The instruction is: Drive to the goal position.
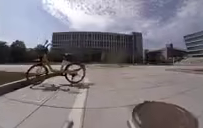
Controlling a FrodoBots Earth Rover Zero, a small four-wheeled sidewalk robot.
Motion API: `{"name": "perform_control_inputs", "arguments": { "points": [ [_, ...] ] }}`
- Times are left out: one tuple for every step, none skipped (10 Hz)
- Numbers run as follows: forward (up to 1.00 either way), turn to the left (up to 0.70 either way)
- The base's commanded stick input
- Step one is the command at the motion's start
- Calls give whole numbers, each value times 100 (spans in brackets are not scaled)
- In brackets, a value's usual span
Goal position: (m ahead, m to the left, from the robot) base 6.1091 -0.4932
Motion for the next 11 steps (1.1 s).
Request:
{"name": "perform_control_inputs", "arguments": {
  "points": [
    [70, 2],
    [70, 2],
    [70, -1],
    [70, -15],
    [70, -33],
    [70, -22],
    [70, 0],
    [70, 0],
    [70, 0],
    [70, 0],
    [70, 0]
  ]
}}
